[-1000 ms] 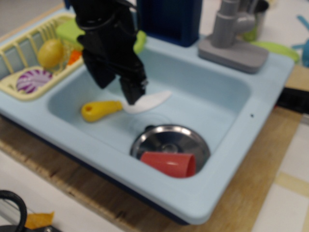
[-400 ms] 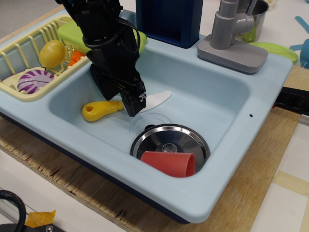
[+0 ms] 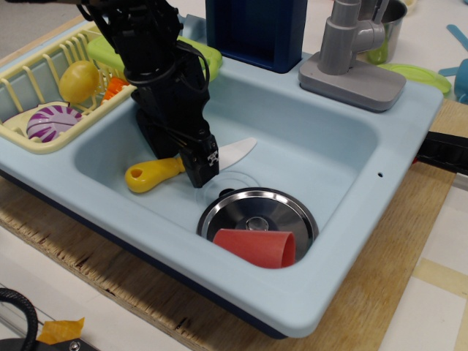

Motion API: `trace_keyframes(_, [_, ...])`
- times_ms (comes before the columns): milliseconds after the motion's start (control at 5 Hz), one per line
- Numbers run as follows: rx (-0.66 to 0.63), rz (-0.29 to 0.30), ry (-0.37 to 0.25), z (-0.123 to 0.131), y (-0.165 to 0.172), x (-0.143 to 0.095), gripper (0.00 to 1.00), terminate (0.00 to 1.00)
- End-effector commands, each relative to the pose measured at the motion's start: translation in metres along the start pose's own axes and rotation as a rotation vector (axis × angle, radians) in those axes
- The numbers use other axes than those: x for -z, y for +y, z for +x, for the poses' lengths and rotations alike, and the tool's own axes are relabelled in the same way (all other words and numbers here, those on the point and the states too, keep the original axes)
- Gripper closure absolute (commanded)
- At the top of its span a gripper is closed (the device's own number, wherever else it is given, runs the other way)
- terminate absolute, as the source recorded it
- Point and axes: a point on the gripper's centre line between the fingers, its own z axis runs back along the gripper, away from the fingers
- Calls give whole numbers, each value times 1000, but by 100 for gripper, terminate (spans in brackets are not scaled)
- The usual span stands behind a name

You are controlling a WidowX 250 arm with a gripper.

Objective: Put knife on cutting board

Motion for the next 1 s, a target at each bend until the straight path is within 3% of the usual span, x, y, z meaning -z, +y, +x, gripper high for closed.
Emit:
trace_keyframes(0, [-65, 3, -13, -11, 4, -1, 0, 0])
trace_keyframes(200, [-81, -23, 4, -15, 2, 8, 100, 0])
trace_keyframes(800, [-26, -47, 42, 2, -8, -1, 100, 0])
